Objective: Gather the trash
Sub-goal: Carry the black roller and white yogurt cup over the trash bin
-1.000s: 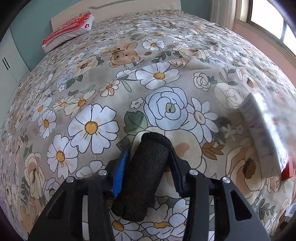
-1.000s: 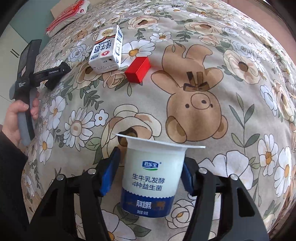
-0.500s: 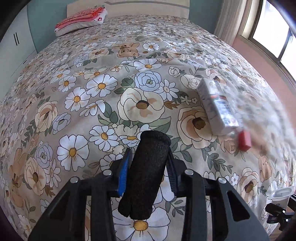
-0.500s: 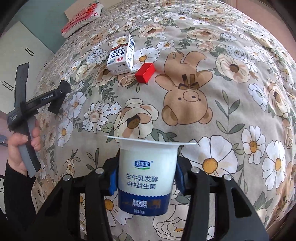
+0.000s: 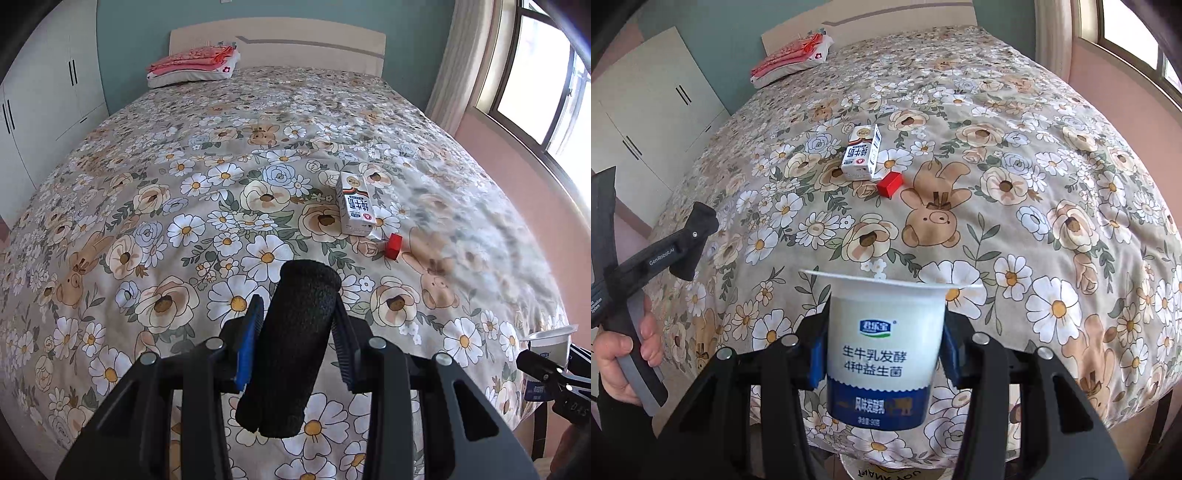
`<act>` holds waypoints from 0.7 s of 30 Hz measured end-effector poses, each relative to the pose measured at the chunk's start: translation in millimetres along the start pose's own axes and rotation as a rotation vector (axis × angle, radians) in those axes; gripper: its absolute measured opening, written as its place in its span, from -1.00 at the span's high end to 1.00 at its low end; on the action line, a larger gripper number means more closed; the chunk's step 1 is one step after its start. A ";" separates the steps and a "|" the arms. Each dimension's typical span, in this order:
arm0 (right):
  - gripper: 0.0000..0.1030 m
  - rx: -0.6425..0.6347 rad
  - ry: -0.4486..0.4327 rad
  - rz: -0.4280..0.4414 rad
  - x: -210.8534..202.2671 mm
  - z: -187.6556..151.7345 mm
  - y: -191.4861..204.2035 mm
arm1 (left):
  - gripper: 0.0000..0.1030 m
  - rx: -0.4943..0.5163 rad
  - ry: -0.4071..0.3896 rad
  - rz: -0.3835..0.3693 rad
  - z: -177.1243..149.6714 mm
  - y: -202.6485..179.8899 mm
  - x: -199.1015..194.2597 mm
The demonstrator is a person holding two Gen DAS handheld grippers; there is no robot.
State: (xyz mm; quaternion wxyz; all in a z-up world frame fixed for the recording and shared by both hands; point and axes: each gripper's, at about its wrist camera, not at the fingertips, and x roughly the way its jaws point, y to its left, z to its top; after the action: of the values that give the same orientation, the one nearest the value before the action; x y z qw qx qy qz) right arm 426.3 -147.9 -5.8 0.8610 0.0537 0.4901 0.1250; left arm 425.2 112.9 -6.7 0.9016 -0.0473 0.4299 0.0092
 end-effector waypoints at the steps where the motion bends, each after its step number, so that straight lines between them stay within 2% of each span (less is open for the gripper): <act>1: 0.05 -0.013 -0.013 0.000 -10.0 -1.9 -0.9 | 0.25 0.002 -0.006 0.003 -5.2 -4.2 -11.3; 10: 0.05 -0.105 -0.110 -0.039 -87.4 -21.5 -8.2 | 0.25 0.038 -0.114 0.006 -51.7 -38.5 -111.1; 21: 0.05 -0.186 -0.215 -0.052 -171.8 -56.0 -1.5 | 0.24 0.112 -0.207 -0.009 -96.4 -67.5 -197.6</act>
State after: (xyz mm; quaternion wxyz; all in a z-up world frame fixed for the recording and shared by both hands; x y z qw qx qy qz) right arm 294.7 -197.1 107.8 0.9128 -0.0258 0.3825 0.1410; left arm 229.9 41.5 91.5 0.9425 0.0025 0.3339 -0.0143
